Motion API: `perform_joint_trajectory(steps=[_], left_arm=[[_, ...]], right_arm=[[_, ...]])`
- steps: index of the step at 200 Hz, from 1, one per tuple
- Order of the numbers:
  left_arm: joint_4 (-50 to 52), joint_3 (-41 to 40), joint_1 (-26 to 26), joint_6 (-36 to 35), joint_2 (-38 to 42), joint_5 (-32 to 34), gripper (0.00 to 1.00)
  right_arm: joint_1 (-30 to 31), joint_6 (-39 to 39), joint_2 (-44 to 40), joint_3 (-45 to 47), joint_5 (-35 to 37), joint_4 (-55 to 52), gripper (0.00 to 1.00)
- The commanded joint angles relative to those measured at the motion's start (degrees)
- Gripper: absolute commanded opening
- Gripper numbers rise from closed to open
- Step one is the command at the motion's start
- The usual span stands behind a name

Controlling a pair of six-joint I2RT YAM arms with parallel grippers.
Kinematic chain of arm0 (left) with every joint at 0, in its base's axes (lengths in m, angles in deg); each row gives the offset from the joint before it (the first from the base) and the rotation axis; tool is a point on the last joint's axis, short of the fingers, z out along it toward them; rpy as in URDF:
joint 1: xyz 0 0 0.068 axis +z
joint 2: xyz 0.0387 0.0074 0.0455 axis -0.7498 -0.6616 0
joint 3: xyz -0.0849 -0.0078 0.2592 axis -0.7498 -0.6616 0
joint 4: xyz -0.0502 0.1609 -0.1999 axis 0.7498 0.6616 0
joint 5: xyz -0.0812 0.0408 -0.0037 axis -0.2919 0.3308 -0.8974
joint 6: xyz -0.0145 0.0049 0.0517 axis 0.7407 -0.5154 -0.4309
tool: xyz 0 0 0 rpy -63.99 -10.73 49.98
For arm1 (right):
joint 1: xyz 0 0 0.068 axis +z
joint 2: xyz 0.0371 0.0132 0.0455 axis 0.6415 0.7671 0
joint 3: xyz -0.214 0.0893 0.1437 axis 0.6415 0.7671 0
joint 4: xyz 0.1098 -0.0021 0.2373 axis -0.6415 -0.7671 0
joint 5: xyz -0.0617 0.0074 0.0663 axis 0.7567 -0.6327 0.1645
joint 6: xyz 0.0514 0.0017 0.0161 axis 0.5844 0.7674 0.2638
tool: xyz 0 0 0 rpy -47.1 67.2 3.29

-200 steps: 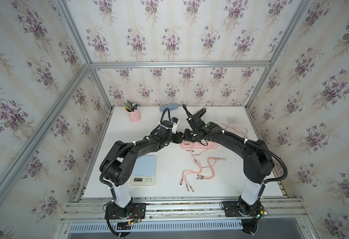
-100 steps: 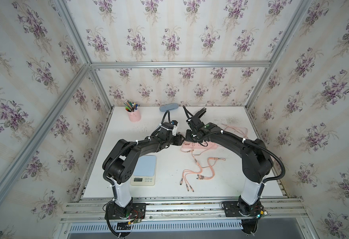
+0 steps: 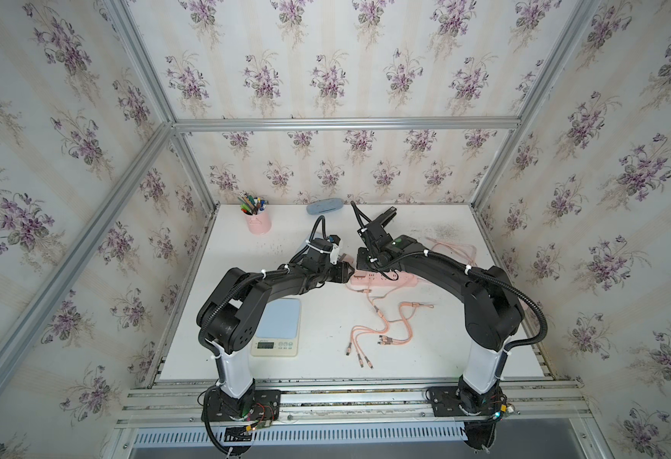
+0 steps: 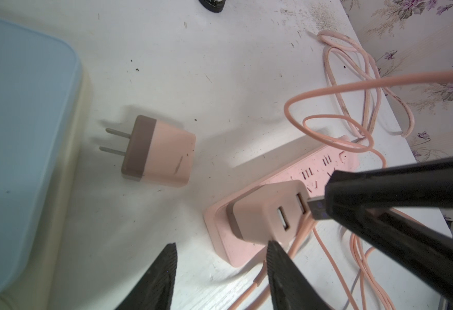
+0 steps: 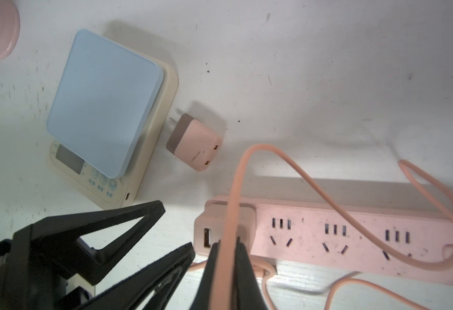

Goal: Charge the electronic scale
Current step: Insert the charging cable into the plug.

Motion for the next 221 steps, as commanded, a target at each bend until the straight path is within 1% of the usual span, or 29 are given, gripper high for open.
perform_joint_trajectory(steps=[1, 64, 129, 175, 197, 221], left_arm=[[-0.6, -0.2, -0.1, 0.4, 0.3, -0.5, 0.56], [-0.6, -0.4, -0.1, 0.2, 0.7, -0.5, 0.56], [-0.6, 0.6, 0.0, 0.6, 0.8, -0.1, 0.56], [0.3, 2.4, 0.2, 0.7, -0.2, 0.8, 0.56], [0.5, 3.6, 0.1, 0.7, -1.4, 0.2, 0.56], [0.7, 4.3, 0.2, 0.8, -3.3, -0.4, 0.56]], right_arm=[[0.1, -0.2, 0.8, -0.1, 1.3, -1.2, 0.00], [0.4, -0.1, 2.0, 1.6, 2.3, -0.7, 0.00], [2.3, -0.2, 3.1, 0.2, 5.2, -3.5, 0.00], [2.8, 1.0, 5.3, 0.2, 2.0, -7.8, 0.00], [2.8, 1.0, 6.4, -0.7, -0.3, -10.3, 0.00], [3.0, 0.9, 8.2, -1.2, -1.4, -12.5, 0.00]])
